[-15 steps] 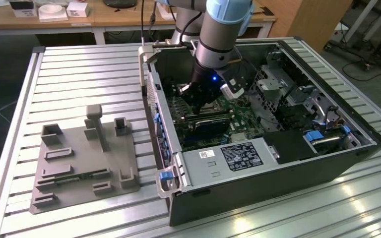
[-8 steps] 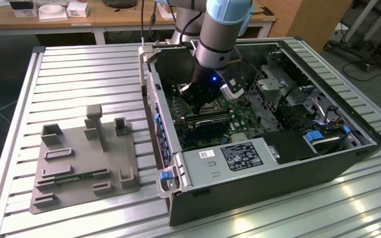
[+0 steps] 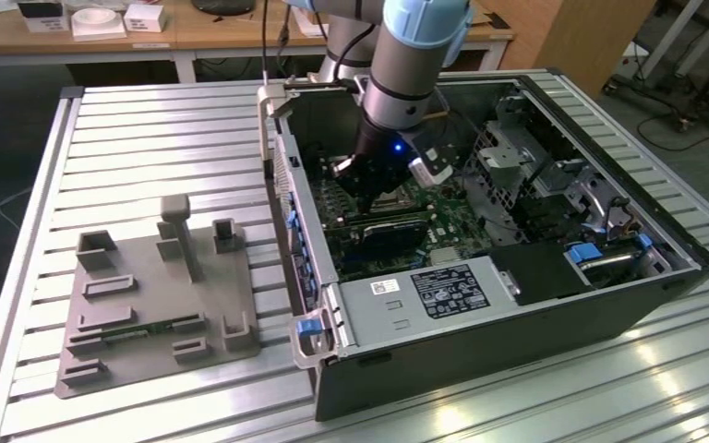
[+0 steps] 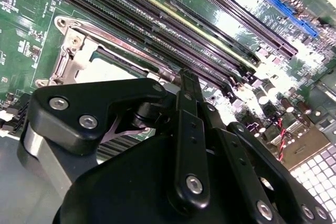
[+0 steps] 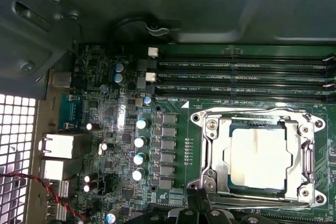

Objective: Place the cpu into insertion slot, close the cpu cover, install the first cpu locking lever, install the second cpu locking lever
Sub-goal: 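Install the second cpu locking lever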

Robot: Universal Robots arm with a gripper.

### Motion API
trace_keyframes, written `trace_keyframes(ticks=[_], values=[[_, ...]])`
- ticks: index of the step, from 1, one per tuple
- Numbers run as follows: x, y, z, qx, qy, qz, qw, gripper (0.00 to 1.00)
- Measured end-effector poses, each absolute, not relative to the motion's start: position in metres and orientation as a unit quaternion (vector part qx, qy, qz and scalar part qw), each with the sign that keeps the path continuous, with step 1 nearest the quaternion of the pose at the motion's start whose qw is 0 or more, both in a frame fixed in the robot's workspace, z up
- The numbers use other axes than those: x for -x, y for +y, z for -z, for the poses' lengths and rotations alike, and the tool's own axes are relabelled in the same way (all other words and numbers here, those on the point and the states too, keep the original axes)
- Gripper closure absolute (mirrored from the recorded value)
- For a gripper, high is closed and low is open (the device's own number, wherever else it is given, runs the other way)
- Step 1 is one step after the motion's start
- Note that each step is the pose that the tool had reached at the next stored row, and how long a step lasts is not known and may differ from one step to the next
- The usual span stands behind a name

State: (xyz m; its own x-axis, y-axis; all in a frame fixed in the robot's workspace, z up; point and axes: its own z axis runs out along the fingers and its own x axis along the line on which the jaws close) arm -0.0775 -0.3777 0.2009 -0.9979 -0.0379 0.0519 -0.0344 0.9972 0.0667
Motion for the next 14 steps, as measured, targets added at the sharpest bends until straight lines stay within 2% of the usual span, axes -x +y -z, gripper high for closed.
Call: trace_keyframes(ticks=[14], values=[[0.0781, -0.3742, -0.1981, -0.018, -0.999, 0.033, 0.026, 0.89]])
